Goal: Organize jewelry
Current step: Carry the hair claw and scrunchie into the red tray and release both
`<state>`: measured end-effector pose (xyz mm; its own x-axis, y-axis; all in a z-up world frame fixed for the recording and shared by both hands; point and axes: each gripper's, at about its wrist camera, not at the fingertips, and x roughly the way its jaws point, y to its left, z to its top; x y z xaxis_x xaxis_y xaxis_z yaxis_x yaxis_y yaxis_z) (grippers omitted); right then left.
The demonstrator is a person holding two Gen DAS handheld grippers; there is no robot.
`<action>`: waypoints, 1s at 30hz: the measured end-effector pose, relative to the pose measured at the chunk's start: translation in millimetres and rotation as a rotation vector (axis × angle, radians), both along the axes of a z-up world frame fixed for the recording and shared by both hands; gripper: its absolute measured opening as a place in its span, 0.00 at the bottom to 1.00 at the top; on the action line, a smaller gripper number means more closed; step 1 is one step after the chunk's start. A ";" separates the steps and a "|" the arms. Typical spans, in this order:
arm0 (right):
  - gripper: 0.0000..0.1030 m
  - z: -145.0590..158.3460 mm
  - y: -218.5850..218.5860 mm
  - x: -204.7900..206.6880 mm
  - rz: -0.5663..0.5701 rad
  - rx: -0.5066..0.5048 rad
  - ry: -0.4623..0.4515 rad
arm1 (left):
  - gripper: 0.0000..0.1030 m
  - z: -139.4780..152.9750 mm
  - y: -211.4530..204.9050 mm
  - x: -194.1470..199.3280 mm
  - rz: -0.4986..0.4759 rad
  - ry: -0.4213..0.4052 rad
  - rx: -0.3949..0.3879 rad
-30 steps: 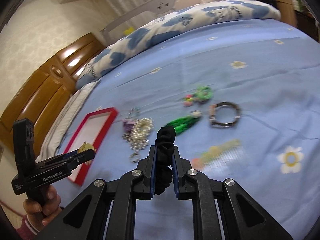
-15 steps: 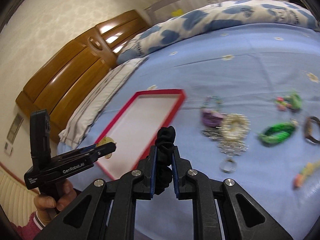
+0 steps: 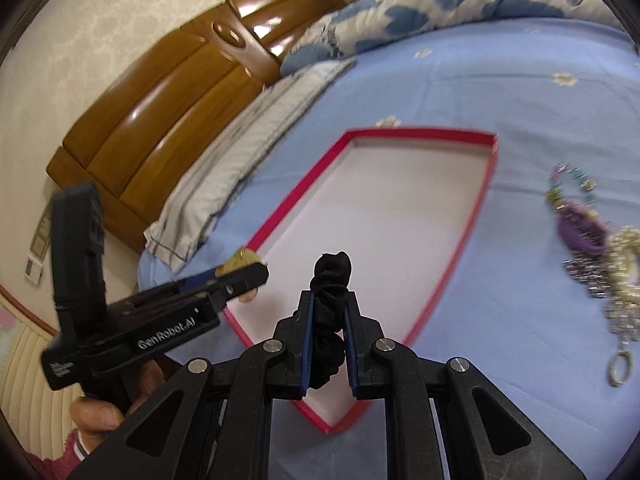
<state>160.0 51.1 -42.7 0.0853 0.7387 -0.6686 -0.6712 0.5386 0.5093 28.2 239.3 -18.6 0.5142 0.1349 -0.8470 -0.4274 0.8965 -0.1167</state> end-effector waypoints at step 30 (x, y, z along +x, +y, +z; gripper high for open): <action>0.17 -25.7 -70.8 21.8 -0.008 -0.252 -0.012 | 0.37 -35.0 -77.6 11.4 -0.223 0.142 0.035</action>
